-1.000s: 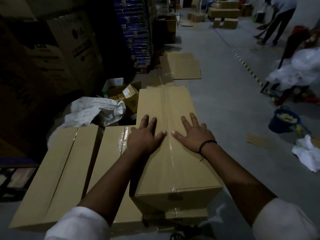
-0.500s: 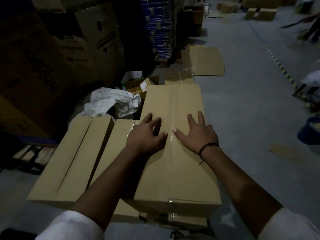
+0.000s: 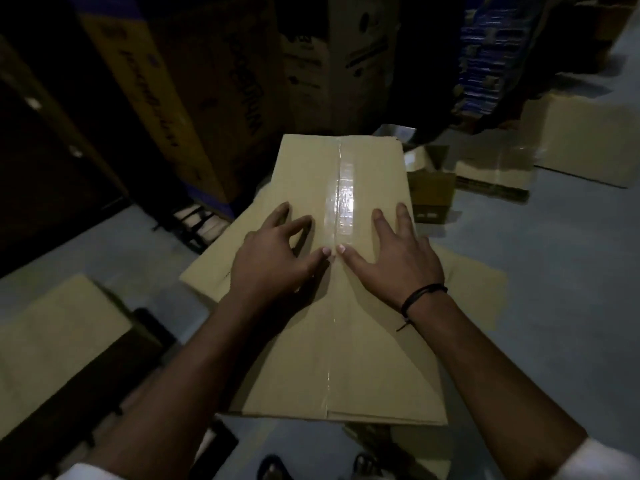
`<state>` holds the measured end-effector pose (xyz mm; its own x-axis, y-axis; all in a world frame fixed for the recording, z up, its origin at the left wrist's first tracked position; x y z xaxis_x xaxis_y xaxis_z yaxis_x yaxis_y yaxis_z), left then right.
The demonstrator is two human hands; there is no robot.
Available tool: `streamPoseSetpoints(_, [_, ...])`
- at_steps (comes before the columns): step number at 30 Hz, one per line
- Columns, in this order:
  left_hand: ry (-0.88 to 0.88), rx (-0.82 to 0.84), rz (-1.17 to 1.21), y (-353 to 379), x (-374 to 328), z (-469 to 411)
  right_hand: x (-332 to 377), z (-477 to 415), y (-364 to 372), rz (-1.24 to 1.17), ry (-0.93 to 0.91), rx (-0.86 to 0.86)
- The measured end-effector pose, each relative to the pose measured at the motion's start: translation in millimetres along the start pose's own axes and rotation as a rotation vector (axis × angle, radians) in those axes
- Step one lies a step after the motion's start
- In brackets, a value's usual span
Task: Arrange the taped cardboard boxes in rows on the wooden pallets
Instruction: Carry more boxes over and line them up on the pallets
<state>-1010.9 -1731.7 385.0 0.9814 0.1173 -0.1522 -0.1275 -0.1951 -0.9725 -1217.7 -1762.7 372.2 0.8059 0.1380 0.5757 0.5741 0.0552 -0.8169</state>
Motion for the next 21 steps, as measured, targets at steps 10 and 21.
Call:
streamPoseSetpoints(10, [-0.459,-0.06,0.003,-39.2,137.1,130.2,139.5,39.6,98.7,-0.031,-0.348,0.287])
streamPoseSetpoints(21, [-0.785,-0.043,-0.01,-51.6,298.0,326.9,280.9,177.5,250.2,-0.012,-0.544,0.519])
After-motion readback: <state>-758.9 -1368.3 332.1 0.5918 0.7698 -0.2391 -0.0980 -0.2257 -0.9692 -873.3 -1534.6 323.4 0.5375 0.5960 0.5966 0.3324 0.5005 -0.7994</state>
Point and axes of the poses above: each hand's wrist, its own z-axis away from the middle knuckle, its own y-axis out of the palm, x = y × z, the point moved 1 cm from there along -z, towards the middle knuckle, and after that the axes turned 13 degrees about -z, right-handed, at the moved point
